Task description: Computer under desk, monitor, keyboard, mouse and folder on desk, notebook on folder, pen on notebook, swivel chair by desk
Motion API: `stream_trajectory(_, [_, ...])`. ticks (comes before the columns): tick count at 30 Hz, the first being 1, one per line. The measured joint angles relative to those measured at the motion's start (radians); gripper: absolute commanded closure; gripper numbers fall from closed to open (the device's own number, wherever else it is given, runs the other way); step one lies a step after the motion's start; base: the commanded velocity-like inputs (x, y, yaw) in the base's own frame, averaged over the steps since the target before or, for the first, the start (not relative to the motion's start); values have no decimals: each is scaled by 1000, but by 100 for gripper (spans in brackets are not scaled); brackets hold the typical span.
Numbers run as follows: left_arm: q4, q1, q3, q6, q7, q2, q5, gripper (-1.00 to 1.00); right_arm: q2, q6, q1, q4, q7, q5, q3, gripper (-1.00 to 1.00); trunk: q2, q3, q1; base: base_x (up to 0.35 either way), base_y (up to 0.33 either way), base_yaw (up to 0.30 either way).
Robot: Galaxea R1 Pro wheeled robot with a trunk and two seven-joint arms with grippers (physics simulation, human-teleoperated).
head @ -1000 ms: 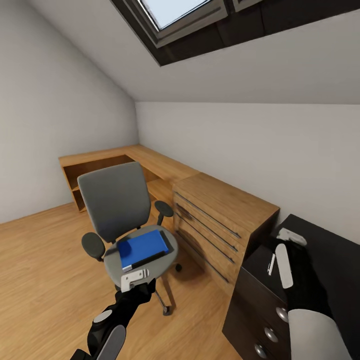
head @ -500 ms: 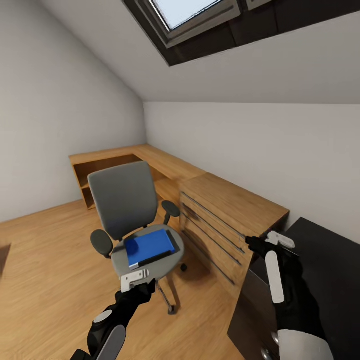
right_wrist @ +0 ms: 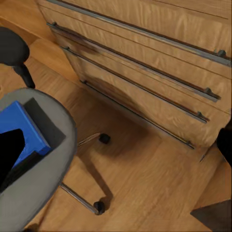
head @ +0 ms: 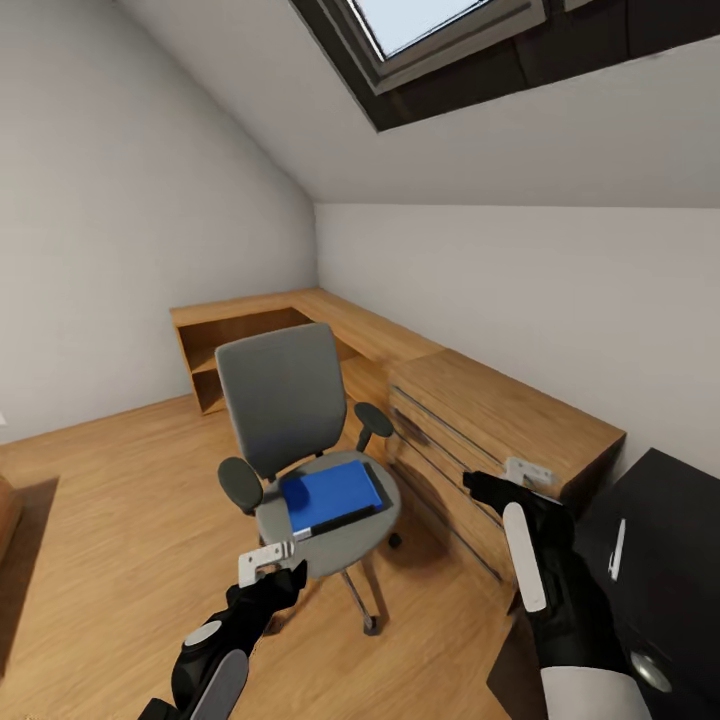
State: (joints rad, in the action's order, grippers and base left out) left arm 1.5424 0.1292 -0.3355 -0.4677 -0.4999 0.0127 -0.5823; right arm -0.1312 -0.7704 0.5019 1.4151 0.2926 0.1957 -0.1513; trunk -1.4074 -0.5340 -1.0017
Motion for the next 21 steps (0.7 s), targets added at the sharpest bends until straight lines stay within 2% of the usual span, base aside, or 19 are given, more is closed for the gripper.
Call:
stream_trajectory(9, [-1, 0, 1, 2, -2, 0, 0, -100, 0, 5, -1, -4, 0, -1, 4, -100, 0, 0, 0, 40, 36, 270])
stream_trajectory(18, [-2, 0, 0, 7, -2, 1, 1, -100, 0, 7, -1, -38, 1, -4, 46, -100, 0, 0, 0, 39, 2, 274])
stream_trajectory(21, [-1, 0, 26, 7, -2, 0, 1, -100, 0, 11, -1, -50, 1, -5, 75, -100, 0, -1, 0, 264, 20, 275])
